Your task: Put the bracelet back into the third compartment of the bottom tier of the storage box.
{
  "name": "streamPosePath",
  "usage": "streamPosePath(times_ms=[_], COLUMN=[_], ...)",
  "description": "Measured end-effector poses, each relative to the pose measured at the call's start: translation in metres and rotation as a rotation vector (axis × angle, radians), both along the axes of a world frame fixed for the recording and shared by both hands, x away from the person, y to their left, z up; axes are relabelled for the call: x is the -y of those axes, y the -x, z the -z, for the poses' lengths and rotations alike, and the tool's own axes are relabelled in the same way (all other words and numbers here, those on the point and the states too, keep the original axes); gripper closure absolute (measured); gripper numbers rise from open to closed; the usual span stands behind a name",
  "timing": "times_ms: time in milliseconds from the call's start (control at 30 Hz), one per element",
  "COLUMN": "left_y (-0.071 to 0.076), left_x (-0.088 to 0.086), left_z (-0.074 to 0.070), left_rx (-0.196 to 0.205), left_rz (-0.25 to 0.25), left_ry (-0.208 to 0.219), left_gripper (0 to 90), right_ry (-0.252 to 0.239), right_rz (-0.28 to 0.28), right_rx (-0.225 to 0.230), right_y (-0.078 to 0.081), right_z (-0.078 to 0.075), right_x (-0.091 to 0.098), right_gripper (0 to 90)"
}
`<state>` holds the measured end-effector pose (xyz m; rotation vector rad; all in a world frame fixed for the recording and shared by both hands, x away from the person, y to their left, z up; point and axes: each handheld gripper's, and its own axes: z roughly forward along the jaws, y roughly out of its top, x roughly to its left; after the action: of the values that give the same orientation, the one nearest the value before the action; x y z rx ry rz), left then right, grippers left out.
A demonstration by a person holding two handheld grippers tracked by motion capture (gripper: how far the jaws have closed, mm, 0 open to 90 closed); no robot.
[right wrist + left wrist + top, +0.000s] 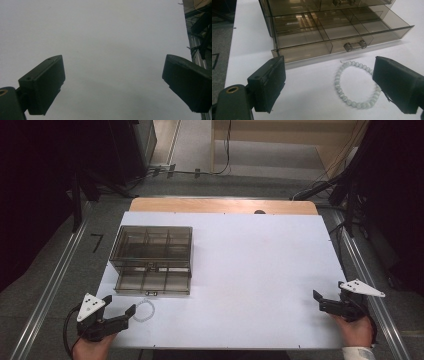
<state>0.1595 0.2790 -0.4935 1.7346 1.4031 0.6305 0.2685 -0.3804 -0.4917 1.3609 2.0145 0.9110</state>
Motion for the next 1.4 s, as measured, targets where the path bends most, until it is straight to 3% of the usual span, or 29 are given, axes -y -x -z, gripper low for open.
streamPosePath(times_ms=[1400], left_y=[0.001], left_x=[0.011], left_z=[-0.002], left_rx=[0.005], left_rz=[0.042], left_ry=[0.005], left_gripper=[12.2], right_ry=[-0.001], right_rz=[0.002], right_rx=[0.004], right_y=[0.001], right_z=[0.0], right_x=[0.0], right_gripper=[3.3])
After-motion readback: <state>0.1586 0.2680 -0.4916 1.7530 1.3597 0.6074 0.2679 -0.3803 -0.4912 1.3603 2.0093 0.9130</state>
